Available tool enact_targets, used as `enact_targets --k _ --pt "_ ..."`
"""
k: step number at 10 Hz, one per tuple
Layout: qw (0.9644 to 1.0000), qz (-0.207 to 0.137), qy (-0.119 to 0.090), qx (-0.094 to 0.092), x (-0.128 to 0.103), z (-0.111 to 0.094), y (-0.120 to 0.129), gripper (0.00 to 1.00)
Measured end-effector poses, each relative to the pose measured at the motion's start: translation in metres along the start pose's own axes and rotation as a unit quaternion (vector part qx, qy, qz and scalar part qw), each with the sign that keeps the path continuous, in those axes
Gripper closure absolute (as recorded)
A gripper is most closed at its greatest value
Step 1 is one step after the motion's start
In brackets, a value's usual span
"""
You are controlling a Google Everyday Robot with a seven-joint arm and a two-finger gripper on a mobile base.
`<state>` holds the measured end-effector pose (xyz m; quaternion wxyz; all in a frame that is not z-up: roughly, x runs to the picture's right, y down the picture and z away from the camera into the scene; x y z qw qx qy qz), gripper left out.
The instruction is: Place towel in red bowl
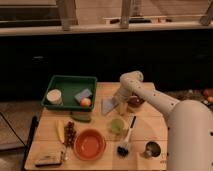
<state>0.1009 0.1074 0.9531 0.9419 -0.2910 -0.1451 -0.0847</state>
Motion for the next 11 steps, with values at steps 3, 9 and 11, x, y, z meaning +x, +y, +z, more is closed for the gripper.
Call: enact_targets --k 3,9,11 --pt "1.0 0.0 0.0 0.0 0.0 0.0 0.0 0.2" --pt "0.9989 -0.047 0.001 -0.005 -0.037 0.001 -0.006 0.43" --pt "0.9983 -0.059 0.001 -0.006 -0.041 -0.002 -0.007 0.37"
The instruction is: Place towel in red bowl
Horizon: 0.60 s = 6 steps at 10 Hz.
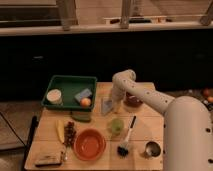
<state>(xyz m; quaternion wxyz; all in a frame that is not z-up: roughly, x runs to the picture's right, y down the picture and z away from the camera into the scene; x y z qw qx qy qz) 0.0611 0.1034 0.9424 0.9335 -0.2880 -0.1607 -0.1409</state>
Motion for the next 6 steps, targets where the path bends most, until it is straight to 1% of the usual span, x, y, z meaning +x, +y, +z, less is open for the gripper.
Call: enact_targets --k 2,3,6 --pt "1.0 -0.007 -0.001 -0.002 -0.0039 -0.0005 -0.0023 0.23" --pt "0.9999 -0.011 -0.002 -0.005 -0.0066 0.0005 -0.0032 0.2" --pt "0.9997 -0.021 -0.002 -0.014 -0.0106 0.0028 -0.0044 0.2"
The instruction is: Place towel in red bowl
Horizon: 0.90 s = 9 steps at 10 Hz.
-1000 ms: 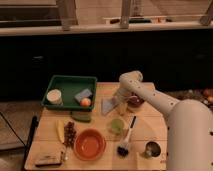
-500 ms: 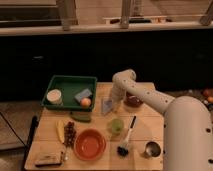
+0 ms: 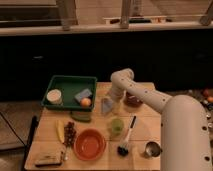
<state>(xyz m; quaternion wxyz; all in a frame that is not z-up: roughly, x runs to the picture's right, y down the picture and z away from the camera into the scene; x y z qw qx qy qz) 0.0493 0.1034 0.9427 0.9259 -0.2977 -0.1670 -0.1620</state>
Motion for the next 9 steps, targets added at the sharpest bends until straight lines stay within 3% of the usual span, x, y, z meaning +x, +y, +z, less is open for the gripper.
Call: enact_targets --k 2,3,9 --pt "0.9999 -0.009 -0.001 -0.01 -0.0061 0.0052 -0.0023 0.22" --pt "0.9998 -0.012 0.0 -0.014 -0.0071 0.0077 -0.0016 0.27" --pt "0.9996 -0.016 0.0 -0.024 -0.0099 0.0071 -0.0019 0.89"
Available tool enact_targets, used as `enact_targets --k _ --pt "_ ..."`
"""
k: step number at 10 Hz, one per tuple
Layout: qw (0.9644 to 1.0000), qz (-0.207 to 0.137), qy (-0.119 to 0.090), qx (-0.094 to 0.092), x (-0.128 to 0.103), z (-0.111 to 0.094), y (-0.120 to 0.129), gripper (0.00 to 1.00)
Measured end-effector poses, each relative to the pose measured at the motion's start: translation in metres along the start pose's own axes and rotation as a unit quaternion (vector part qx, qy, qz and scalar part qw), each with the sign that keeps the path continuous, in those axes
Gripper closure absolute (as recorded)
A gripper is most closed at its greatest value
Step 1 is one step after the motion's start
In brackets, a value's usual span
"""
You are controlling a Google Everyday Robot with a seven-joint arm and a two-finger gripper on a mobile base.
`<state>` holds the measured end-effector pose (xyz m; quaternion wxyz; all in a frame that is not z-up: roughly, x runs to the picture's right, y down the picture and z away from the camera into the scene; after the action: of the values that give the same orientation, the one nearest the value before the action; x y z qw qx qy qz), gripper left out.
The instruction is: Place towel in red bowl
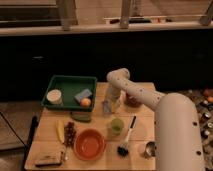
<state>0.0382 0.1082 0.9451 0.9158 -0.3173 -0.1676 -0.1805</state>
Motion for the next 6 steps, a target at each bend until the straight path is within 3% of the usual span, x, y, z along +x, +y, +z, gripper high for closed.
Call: enact_targets --k 1,3,6 --pt "1.0 0.0 0.001 -0.001 0.001 -0.001 0.001 0.97" --pt "1.0 -0.001 0.002 -0.001 0.001 -0.001 0.001 1.0" --pt "0.9997 0.003 0.001 0.025 0.009 -0.027 -0.003 1.0"
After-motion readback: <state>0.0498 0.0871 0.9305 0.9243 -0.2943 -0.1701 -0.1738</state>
